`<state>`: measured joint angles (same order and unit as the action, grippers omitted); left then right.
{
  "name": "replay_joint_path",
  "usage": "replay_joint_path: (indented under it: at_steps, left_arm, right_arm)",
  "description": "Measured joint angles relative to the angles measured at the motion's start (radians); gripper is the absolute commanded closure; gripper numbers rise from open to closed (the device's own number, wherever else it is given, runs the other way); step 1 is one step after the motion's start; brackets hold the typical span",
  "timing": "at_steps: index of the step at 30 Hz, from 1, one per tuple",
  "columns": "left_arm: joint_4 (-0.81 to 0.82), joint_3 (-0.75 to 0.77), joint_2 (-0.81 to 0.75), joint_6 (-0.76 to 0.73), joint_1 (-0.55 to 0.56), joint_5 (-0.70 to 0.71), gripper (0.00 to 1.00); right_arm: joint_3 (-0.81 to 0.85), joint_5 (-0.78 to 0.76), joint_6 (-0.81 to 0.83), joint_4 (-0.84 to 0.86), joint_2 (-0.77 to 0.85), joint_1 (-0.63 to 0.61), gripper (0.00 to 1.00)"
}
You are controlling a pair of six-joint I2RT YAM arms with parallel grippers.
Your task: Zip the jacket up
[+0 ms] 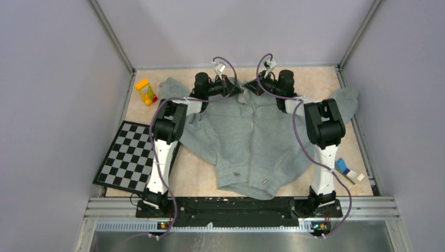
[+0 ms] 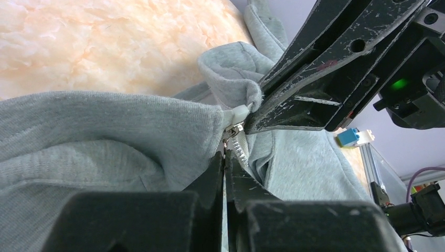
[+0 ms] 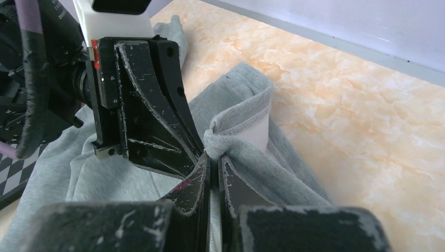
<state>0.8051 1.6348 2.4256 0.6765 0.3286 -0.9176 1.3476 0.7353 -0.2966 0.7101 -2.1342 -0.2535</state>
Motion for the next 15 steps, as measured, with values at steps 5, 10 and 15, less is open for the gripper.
replay_joint_path:
  at_steps: [5,10,15]
  left_arm:
    - [-0.084,0.000,-0.033,-0.015,0.000,0.002,1.00]
    - [-0.193,-0.005,-0.086,0.024,0.000,0.006,1.00]
    - [-0.312,-0.005,-0.122,0.048,0.003,0.038,1.00]
  right_arm:
    - [-0.007,-0.024,-0.032,0.020,0.000,0.000,1.00]
    - [-0.034,-0.041,-0.094,0.097,0.000,0.001,1.00]
    - [-0.087,-0.059,-0.188,0.211,0.000,0.001,1.00]
